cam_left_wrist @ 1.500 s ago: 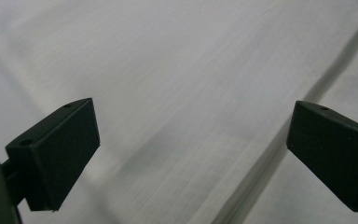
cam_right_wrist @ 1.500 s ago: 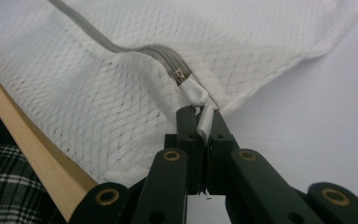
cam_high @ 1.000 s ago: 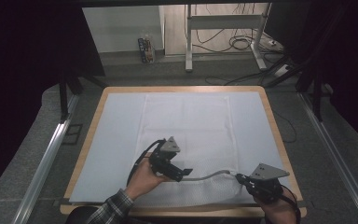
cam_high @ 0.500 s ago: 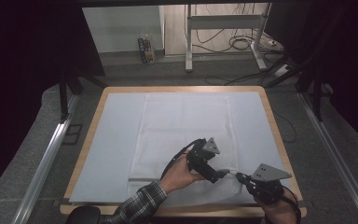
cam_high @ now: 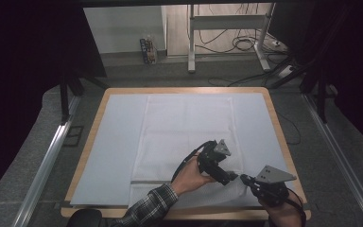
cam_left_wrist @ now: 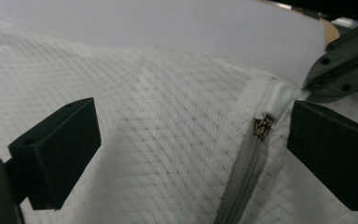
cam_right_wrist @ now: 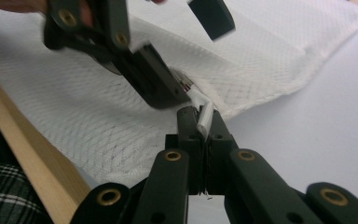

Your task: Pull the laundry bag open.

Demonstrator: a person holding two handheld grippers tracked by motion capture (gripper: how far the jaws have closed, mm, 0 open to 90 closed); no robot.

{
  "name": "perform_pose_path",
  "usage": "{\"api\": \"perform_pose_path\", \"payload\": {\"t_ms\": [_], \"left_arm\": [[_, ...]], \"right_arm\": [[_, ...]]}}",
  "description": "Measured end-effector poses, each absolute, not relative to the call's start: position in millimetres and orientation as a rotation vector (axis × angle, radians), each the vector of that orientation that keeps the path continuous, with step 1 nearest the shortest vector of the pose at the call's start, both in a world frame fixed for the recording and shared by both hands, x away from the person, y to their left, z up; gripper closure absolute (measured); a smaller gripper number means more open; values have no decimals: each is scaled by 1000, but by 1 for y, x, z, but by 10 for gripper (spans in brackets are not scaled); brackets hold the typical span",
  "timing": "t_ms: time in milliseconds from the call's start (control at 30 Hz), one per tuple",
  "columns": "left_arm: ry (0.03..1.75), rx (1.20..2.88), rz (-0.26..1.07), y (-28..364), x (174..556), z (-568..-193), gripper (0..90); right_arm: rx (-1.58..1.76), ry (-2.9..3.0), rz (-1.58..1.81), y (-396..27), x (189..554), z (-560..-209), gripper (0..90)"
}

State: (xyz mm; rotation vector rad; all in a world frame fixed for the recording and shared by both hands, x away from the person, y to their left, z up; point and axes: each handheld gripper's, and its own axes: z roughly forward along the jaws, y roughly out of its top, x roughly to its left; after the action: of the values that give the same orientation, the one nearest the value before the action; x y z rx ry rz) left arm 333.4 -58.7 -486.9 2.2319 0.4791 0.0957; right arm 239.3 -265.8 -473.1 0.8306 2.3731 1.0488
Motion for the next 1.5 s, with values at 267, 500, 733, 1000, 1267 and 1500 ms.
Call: {"api": "perform_pose_path", "payload": {"t_ms": [267, 500, 733, 1000, 1267, 1500], "left_arm": [[530, 2185, 96, -59, 338, -485, 45], [524, 2175, 61, -63, 340, -486, 42], [526, 2178, 62, -71, 339, -489, 31], [557, 2225, 169, -69, 343, -490, 43], [567, 2223, 171, -38, 343, -479, 123], [504, 2178, 8, -24, 341, -480, 396]], "right_arm": [[822, 2367, 1062, -266, 239, -472, 876], [829, 2361, 1062, -267, 239, -472, 876], [824, 2359, 1058, -266, 238, -473, 877], [832, 2368, 1044, -265, 239, -474, 878], [849, 2356, 1031, -268, 241, -474, 877], [835, 2356, 1029, -267, 240, -475, 876]]}}
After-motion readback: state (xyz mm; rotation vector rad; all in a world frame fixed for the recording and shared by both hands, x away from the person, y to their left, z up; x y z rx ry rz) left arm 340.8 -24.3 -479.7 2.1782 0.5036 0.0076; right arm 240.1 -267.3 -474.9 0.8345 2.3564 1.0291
